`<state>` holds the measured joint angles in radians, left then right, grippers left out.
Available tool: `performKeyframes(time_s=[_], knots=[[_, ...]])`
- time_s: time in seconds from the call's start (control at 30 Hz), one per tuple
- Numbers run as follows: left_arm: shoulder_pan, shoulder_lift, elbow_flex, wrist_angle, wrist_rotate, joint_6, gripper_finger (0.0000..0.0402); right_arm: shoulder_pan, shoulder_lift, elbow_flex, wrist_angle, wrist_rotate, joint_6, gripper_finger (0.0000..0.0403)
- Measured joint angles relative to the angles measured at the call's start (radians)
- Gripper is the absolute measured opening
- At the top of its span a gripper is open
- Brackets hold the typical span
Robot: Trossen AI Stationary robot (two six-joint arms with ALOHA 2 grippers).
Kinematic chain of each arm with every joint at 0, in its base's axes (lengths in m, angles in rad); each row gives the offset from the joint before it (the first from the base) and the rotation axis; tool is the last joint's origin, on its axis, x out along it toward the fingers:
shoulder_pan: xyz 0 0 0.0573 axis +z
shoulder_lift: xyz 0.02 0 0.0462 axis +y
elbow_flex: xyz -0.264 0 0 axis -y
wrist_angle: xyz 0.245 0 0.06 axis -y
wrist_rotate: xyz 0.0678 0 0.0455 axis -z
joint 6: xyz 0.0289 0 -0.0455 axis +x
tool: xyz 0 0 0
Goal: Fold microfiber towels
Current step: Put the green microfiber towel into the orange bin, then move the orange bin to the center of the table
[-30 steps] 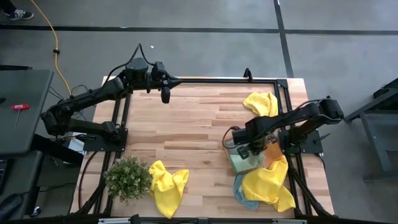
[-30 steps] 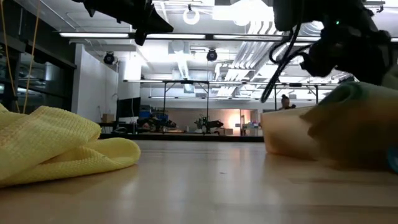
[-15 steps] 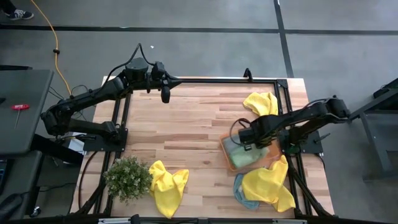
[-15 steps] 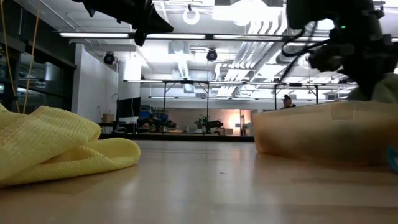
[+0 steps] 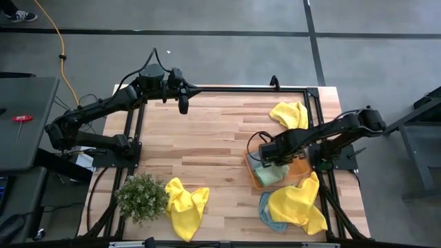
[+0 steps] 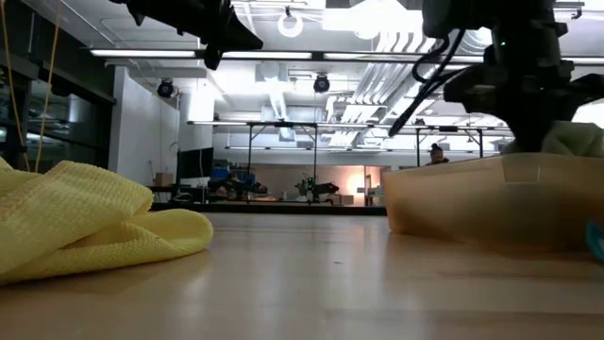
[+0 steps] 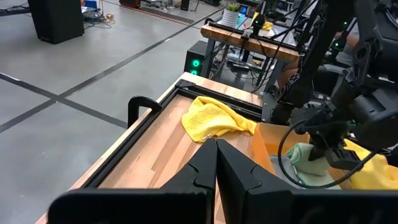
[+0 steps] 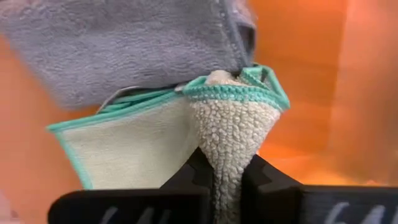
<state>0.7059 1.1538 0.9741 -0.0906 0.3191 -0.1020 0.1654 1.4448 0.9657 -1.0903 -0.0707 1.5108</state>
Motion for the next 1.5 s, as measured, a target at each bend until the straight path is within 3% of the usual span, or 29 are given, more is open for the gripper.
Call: performKeyframes(time_s=[0.3, 0.67, 1.13, 1.5], knots=[[0.000, 0.000, 0.000, 0.000, 0.000, 0.000, 0.0000, 0.035, 0.000, 0.000, -0.124, -0.012, 0.073, 0.0012], [0.000, 0.000, 0.000, 0.000, 0.000, 0.000, 0.0000, 0.084, 0.004, 0.000, -0.132, 0.018, 0.176, 0.0019], [0.000, 0.000, 0.000, 0.000, 0.000, 0.026, 0.0000, 0.087, -0.015, 0.000, -0.278, 0.040, 0.129, 0.0200], [0.000, 0.000, 0.000, 0.000, 0.000, 0.017, 0.0000, 0.156, -0.083, 0.001, -0.264, 0.130, 0.101, 0.0216]])
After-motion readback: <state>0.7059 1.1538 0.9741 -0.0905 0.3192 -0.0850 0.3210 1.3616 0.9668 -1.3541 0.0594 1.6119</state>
